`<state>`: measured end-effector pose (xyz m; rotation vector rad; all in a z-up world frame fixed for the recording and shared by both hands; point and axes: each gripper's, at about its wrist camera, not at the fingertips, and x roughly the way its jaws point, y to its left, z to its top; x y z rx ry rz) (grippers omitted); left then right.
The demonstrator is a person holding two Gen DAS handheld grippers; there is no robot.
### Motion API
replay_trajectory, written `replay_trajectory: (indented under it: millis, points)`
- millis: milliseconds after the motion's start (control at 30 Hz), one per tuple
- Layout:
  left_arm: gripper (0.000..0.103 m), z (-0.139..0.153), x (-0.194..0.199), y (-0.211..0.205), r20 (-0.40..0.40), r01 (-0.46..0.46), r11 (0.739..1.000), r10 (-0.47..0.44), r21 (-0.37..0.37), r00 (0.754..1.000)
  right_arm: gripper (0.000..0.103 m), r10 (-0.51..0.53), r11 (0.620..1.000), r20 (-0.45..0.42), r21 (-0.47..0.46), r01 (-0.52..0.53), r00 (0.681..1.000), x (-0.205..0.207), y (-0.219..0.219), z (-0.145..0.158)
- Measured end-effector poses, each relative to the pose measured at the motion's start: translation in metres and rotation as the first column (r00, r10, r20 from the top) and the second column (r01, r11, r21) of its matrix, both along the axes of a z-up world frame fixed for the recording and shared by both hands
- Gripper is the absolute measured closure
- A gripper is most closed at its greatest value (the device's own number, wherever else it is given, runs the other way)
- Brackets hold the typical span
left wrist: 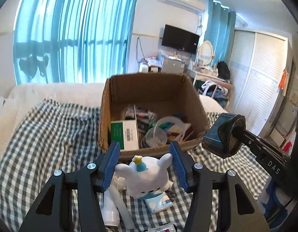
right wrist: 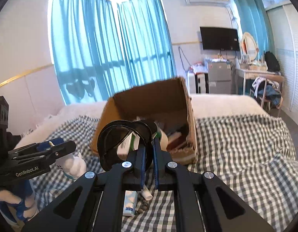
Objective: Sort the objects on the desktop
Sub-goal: 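Grasp the white plush toy with the left gripper while the right gripper grasps the black round object, then carry the plush toy and black object over the box with both grippers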
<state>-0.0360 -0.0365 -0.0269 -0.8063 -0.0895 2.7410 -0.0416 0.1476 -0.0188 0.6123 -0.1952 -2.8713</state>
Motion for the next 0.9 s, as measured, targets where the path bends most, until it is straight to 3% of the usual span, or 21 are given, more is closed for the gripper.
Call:
replay_trajectory:
  millis: [367,633,900]
  points:
    - [0.048,0.052,0.007,0.004,-0.115,0.007,1.0,-0.006,0.012,0.993,0.097,0.011,1.0,-0.13,0.018,-0.009,0.991,0.022,0.002,0.045]
    - [0.048,0.084,-0.006,0.007,-0.175,0.014,1.0,-0.013,0.004,0.984,0.097,-0.004,0.999,-0.177,0.039,0.011,0.984,0.013,0.005,0.067]
    - [0.048,0.087,-0.029,0.012,-0.181,0.007,1.0,-0.008,-0.006,0.984,0.097,0.0,0.999,-0.175,0.034,0.006,0.985,-0.005,0.007,0.073]
